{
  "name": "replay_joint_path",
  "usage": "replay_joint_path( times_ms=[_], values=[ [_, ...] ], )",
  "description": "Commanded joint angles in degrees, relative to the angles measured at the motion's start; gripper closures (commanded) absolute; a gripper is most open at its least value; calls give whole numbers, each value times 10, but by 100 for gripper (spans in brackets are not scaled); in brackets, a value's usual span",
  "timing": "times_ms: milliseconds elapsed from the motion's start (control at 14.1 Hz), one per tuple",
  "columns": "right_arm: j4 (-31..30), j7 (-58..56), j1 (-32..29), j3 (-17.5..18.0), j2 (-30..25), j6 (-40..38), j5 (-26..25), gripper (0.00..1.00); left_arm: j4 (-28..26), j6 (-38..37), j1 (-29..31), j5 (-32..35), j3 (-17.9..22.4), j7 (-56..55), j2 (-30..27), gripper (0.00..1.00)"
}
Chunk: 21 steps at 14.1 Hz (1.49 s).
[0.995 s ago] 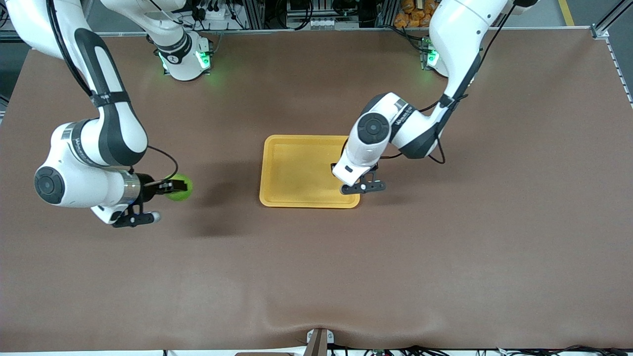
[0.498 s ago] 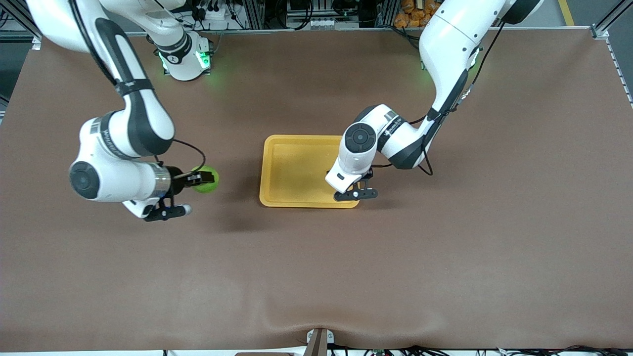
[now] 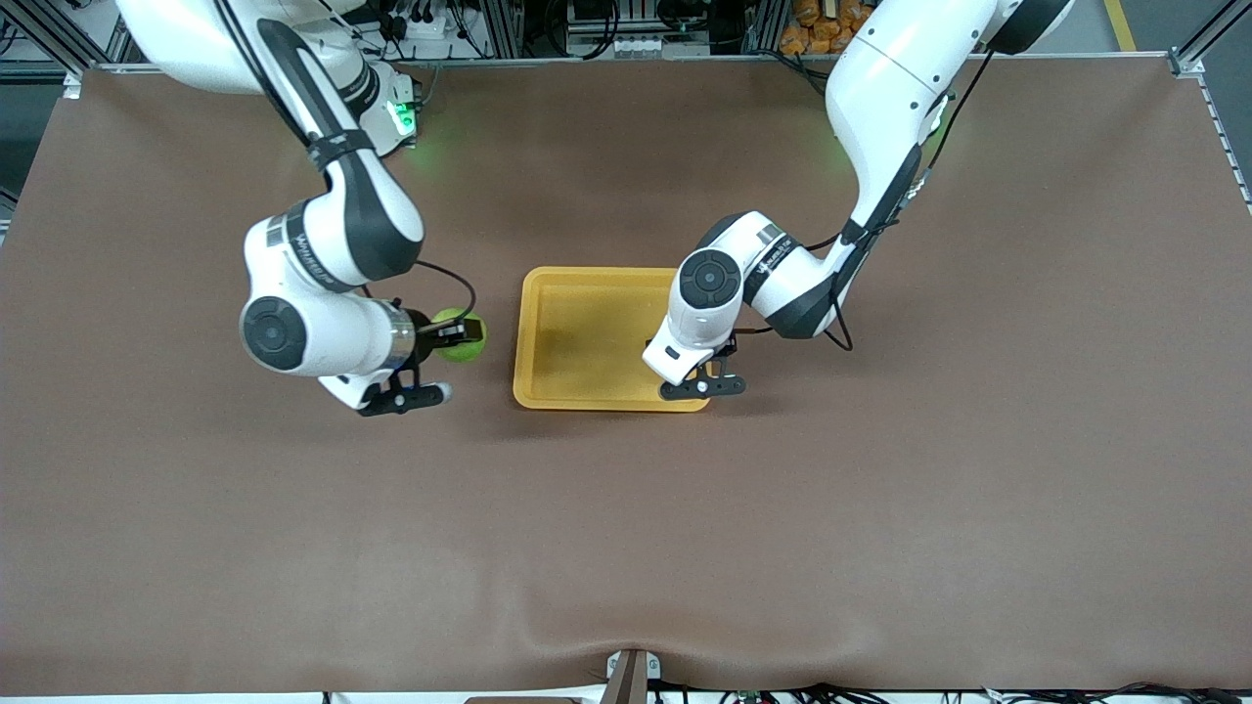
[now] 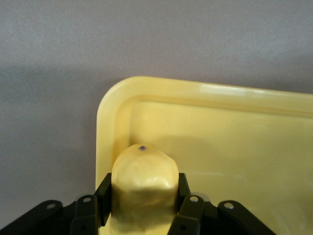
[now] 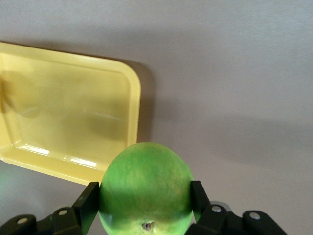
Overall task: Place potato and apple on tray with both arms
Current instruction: 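Lower the potato onto the tray and open the left gripper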
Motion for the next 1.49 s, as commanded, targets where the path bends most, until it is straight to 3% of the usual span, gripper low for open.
replay_joint_path(
  times_ms=[0, 213, 284, 355, 427, 924, 1280, 1422],
  values=[
    [-33, 45, 33, -3, -4, 49, 9, 65, 15, -11, -10, 13, 8, -11, 12, 75],
    [-44, 154, 87, -3, 11, 101, 9, 64, 15, -11, -9, 13, 7, -12, 12, 52],
    [-43, 180, 107, -3, 17, 111, 9, 64, 15, -11, -9, 13, 7, -12, 12, 39],
    [-44, 204, 121, -4, 26, 128, 9, 64, 14, -11, -9, 13, 7, -12, 12, 9],
    [-44, 223, 130, -4, 35, 141, 7, 64, 14, -11, -10, 13, 8, -10, 12, 0],
    [-44, 254, 154, -8, 84, 190, 1, 63, 18, -52, 4, 14, 7, -6, -31, 0],
    [-43, 257, 152, -8, 98, 195, 1, 63, 36, -159, 44, 8, 5, 42, -115, 0],
    [-43, 257, 149, -8, 103, 194, 1, 57, 59, -218, 67, 5, 4, 81, -142, 0]
  ],
)
